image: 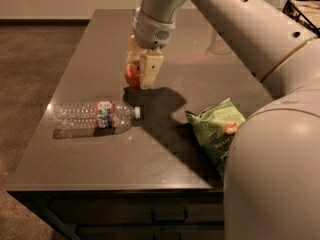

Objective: Move apple near water bottle

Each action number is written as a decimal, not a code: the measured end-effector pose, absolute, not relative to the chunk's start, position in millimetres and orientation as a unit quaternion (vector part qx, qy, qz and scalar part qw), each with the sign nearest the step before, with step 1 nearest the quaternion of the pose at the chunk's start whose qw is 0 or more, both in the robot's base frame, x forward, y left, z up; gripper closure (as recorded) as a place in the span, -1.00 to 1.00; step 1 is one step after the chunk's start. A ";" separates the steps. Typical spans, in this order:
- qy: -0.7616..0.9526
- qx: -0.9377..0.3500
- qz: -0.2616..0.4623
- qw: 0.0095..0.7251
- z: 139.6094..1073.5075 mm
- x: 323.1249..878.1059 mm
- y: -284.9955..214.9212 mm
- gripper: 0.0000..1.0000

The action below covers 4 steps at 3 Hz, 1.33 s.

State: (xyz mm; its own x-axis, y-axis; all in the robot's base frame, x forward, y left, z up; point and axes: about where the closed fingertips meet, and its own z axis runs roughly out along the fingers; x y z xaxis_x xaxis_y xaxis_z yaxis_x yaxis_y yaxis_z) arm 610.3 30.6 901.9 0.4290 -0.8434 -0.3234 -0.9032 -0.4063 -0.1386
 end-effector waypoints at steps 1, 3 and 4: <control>0.489 -0.860 0.084 0.118 884.0 607.2 42.4 1.00; 0.436 -0.889 0.104 0.094 865.6 604.6 55.0 0.66; 0.411 -0.898 0.123 0.099 863.0 603.9 63.1 0.03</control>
Offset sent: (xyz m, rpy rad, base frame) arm -0.0202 0.0074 -0.0428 -0.1691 0.0779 0.2325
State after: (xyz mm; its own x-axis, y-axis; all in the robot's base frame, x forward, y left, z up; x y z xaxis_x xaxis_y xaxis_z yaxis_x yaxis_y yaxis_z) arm 603.9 63.1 863.0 0.6324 -0.7130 -0.3029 -0.7618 -0.6433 -0.0762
